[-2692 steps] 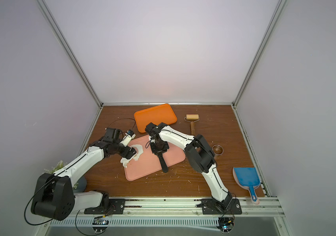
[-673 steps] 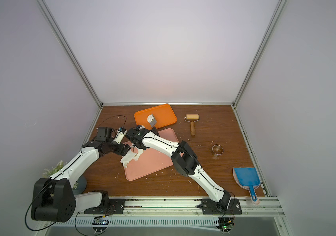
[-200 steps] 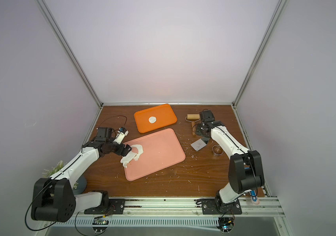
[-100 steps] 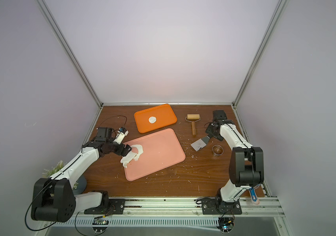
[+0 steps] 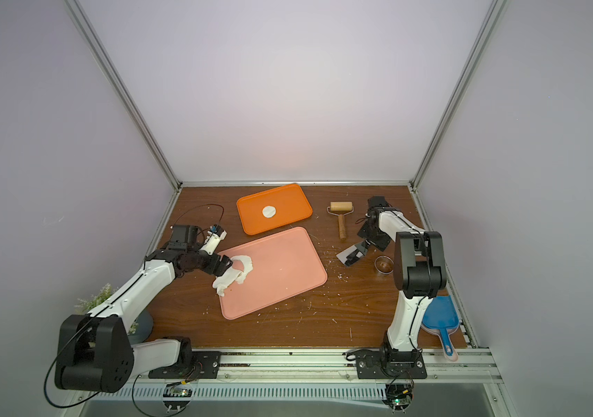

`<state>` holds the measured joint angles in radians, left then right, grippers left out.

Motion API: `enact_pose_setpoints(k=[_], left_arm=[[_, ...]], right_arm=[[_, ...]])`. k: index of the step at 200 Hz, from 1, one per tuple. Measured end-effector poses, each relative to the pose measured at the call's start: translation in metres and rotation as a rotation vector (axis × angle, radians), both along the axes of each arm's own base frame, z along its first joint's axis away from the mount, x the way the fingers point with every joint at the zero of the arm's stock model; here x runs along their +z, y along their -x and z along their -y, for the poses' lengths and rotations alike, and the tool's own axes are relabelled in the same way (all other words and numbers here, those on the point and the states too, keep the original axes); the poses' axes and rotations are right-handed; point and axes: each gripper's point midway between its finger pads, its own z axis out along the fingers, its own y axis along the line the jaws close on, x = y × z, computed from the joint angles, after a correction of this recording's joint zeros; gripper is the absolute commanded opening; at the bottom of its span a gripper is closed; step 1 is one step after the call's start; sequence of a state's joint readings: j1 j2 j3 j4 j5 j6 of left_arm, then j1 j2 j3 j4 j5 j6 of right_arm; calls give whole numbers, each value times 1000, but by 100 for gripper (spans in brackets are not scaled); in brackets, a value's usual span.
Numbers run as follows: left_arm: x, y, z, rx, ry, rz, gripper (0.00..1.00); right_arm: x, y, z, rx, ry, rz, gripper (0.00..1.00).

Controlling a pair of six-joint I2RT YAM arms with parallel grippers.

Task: Roll out the dumpling wrappers from the dough
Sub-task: Move the spatula to the center of the board.

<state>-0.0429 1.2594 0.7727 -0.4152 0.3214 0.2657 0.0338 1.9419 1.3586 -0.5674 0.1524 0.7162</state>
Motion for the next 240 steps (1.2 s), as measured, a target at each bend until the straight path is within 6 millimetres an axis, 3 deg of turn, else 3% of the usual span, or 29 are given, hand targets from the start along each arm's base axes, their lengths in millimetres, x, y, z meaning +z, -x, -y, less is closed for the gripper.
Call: enact_pose_setpoints(k=[41, 60, 78, 101, 127, 160, 178, 202, 224, 240], left_arm=[[0, 0, 0, 0, 0, 0, 93], [0, 0, 0, 0, 0, 0, 92], [0, 0, 0, 0, 0, 0, 92], [0, 0, 0, 0, 0, 0, 92], [0, 0, 0, -1, 2, 0, 92], [0, 0, 1, -5, 7, 0, 92], [0, 0, 2, -6, 9, 0, 93], [1, 0, 2, -9, 7, 2, 93], [2, -2, 1, -18, -2, 16, 100], [6, -8, 1, -19, -3, 56, 100]], right_arm=[[-10, -4, 7, -26, -6, -7, 70], [-10, -13, 12, -35, -9, 7, 54], [-10, -22, 16, -47, -12, 23, 20], [-4, -30, 20, -51, -27, 41, 2], [-6, -39, 25, -37, -22, 30, 0], [-6, -71, 33, 6, -7, 38, 0], [-7, -87, 33, 25, -13, 49, 15], [-7, -92, 33, 39, -16, 53, 67], [-3, -92, 32, 50, -10, 86, 97], [2, -77, 30, 54, -13, 78, 99]])
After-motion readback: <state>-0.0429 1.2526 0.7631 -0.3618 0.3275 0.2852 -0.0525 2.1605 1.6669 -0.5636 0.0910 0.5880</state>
